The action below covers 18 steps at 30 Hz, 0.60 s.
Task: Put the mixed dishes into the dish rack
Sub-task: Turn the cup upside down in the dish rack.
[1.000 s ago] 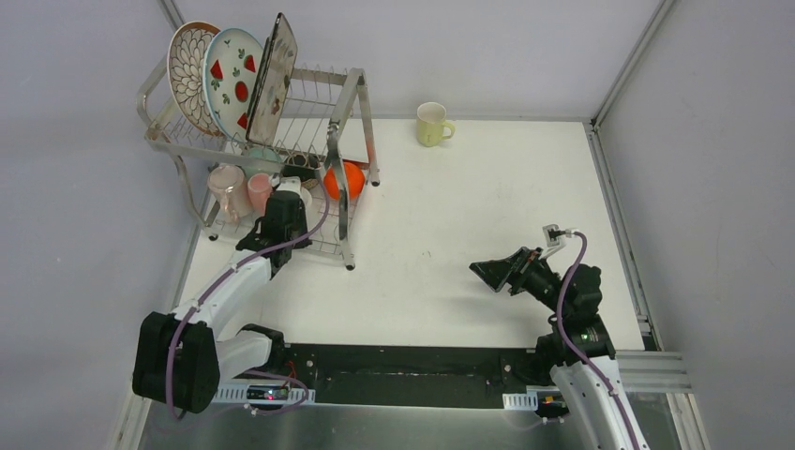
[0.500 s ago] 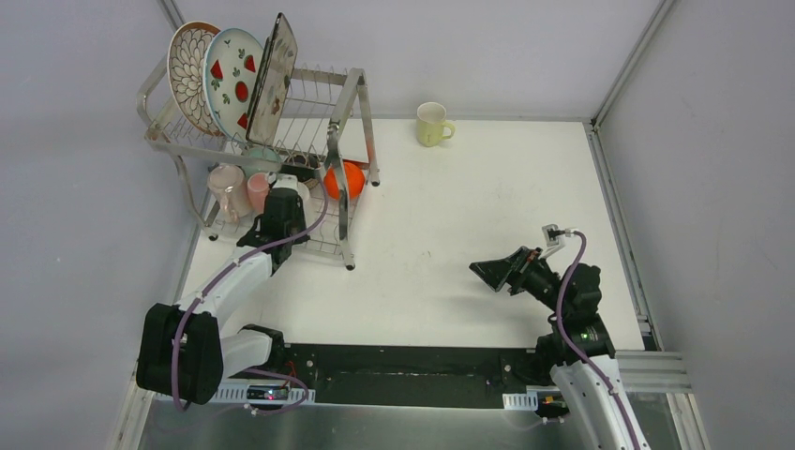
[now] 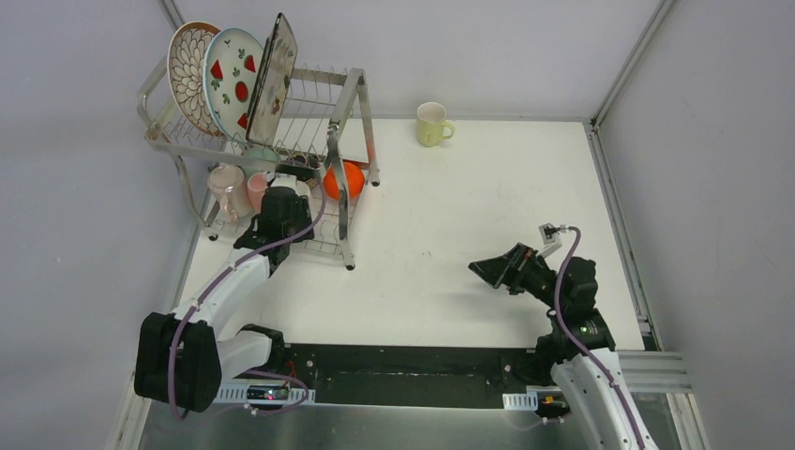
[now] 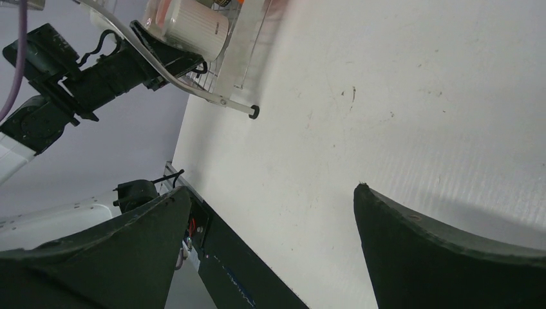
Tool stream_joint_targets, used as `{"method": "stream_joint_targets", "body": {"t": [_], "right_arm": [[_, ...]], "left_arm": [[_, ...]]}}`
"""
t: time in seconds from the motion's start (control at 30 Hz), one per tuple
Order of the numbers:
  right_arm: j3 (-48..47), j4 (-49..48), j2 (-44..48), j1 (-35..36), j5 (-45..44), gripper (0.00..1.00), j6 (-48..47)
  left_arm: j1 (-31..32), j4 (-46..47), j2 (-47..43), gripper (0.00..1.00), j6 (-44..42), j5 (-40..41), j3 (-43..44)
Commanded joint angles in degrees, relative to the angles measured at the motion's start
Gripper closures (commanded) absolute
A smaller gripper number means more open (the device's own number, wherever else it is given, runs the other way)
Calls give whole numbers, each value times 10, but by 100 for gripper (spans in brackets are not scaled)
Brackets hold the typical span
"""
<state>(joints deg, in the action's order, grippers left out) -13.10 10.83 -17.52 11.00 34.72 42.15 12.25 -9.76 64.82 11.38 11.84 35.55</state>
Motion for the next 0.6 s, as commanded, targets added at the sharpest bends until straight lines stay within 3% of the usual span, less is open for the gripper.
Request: {"method": "stream_joint_targets", "body": {"t": [0.0, 0.17, 0.3, 0.37, 0.57], "right_arm": [[-41, 18, -30, -2, -24, 0, 5], [-57, 11, -59, -1, -24, 1, 1], [-64, -3, -74, -1, -44, 1, 1], [-69, -13, -86, -1, -58, 1, 2], [-114, -66, -154, -1, -83, 5, -67]], "left_arm": [[-8, -26, -58, 45, 23, -29, 14], [-8, -67, -128, 24, 34, -57, 11], [-8, -114, -179, 18, 60, -63, 8], [-8, -136, -204, 2, 82, -61, 2], [-8, -203, -284, 1, 171, -63, -27]]}}
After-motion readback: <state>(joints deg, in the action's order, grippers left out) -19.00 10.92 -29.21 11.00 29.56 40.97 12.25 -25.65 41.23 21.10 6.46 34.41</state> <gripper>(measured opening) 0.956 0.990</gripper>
